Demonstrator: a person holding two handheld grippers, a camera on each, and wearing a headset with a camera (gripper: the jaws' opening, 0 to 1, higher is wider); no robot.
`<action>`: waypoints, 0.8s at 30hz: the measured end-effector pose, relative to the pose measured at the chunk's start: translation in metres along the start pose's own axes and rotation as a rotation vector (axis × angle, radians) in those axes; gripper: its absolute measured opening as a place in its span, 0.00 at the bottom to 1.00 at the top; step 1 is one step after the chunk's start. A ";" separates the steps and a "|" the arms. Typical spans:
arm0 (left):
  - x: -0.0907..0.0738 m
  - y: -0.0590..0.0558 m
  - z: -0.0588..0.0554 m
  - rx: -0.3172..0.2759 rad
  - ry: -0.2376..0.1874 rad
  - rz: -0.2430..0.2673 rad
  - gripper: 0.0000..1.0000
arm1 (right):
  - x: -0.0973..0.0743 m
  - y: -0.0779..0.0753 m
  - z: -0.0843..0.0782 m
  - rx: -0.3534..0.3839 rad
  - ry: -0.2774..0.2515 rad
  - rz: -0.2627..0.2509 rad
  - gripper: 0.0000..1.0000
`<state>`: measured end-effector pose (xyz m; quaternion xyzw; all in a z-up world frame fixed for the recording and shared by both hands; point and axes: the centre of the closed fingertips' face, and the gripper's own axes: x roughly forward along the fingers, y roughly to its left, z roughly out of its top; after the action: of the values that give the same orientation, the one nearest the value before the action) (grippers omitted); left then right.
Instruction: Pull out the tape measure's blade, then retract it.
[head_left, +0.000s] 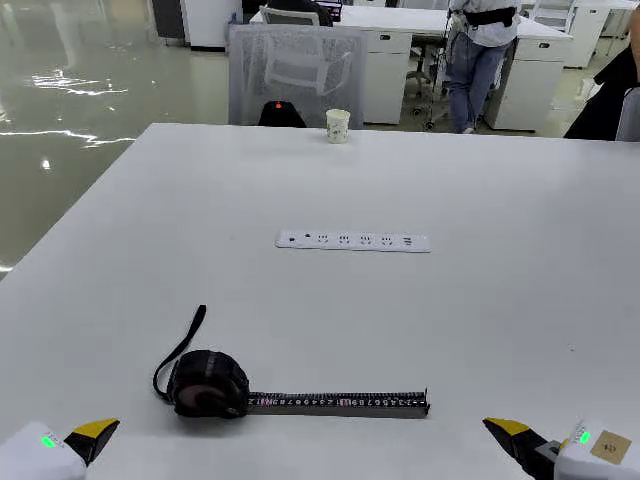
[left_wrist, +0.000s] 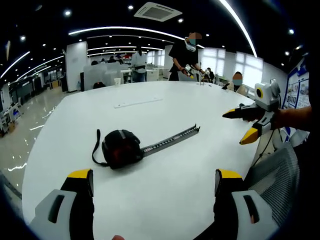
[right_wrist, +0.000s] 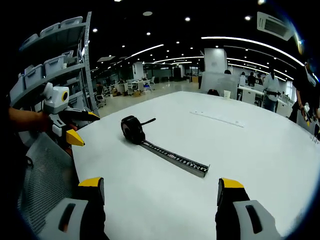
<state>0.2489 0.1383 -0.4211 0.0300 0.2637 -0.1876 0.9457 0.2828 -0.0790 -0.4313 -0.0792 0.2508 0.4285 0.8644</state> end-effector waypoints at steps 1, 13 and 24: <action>0.000 0.000 0.001 -0.001 -0.002 0.005 0.99 | 0.000 0.001 0.000 0.000 0.000 -0.001 0.94; 0.000 -0.007 0.001 -0.017 0.004 0.028 0.99 | -0.001 0.003 0.005 0.035 -0.022 -0.041 0.97; -0.003 -0.003 0.003 -0.032 -0.007 0.089 0.99 | -0.002 0.003 0.007 0.067 -0.037 -0.077 0.99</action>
<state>0.2465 0.1358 -0.4166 0.0257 0.2618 -0.1412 0.9544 0.2818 -0.0763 -0.4236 -0.0520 0.2458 0.3875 0.8870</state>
